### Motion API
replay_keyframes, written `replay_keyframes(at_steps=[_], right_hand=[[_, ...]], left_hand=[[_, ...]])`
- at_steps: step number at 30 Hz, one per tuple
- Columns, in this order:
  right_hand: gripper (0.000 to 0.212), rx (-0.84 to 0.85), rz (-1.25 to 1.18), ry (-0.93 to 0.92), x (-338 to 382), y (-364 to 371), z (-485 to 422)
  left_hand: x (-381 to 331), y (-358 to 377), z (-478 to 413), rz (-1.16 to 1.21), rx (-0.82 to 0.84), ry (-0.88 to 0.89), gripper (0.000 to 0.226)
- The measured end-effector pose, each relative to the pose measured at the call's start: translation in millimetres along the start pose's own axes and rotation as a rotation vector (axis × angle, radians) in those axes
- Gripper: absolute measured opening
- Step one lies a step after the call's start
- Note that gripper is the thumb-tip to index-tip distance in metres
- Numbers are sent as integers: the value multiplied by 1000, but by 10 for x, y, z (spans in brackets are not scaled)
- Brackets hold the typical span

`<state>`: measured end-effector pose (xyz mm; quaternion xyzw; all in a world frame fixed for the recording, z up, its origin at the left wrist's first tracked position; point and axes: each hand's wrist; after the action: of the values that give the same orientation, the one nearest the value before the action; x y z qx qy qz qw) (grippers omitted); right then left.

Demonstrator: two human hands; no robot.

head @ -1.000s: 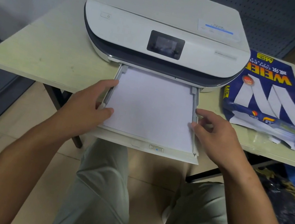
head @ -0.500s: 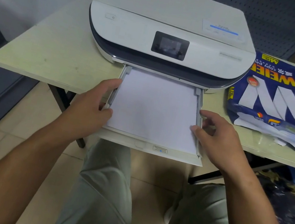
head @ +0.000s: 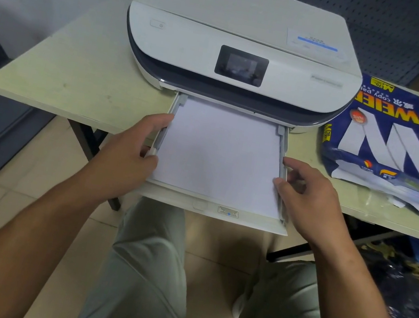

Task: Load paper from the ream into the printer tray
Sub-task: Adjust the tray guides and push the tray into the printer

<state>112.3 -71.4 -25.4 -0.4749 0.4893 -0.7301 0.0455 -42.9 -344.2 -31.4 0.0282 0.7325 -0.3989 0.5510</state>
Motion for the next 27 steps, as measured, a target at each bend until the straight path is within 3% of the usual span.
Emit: replay_keyframes(at_steps=[9, 27], right_hand=[[49, -11, 38, 12, 24, 6, 2], [47, -56, 43, 1, -28, 55, 12]], left_hand=[[31, 23, -25, 29, -87, -50, 65], [-5, 39, -28, -67, -73, 11, 59]])
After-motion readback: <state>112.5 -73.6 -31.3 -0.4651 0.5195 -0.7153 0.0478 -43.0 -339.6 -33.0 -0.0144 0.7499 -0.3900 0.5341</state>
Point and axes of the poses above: each hand's wrist, its own z-axis away from the middle knuckle, its own y-axis out of the palm, x = y × z, and after that the axes turned 9 degrees about y, right-handed
